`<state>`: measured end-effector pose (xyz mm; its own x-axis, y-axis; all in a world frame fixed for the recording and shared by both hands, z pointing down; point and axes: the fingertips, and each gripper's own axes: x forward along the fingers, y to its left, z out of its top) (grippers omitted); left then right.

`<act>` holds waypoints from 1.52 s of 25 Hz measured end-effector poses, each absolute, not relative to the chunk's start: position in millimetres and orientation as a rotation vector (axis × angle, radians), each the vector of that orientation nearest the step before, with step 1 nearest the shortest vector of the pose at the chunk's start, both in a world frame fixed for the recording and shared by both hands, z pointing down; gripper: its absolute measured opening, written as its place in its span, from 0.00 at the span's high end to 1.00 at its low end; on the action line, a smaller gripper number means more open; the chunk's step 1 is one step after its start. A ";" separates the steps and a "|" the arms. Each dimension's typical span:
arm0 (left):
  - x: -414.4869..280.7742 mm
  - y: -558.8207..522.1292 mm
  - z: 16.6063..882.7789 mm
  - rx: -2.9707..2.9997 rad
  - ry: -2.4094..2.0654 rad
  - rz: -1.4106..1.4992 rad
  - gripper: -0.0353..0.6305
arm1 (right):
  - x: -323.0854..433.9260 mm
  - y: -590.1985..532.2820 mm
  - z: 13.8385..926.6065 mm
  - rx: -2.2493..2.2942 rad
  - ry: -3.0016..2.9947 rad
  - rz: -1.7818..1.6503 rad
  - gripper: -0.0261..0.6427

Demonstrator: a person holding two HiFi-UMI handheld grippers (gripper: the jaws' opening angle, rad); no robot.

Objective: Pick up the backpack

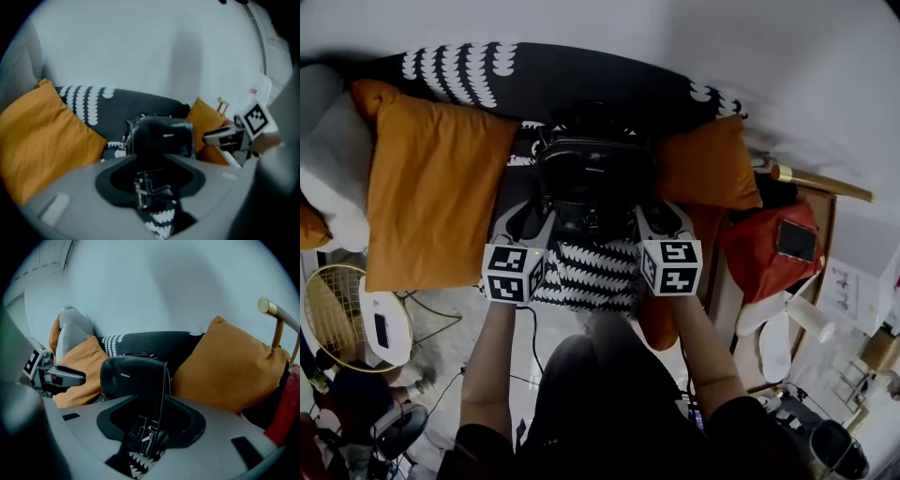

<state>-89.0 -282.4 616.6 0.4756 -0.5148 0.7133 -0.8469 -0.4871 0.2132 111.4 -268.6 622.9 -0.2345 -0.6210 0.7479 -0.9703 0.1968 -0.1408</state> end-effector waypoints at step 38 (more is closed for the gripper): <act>-78.8 -330.6 685.4 2.111 -1.183 0.781 0.73 | 112.8 -300.8 675.6 1.492 -1.957 0.828 0.79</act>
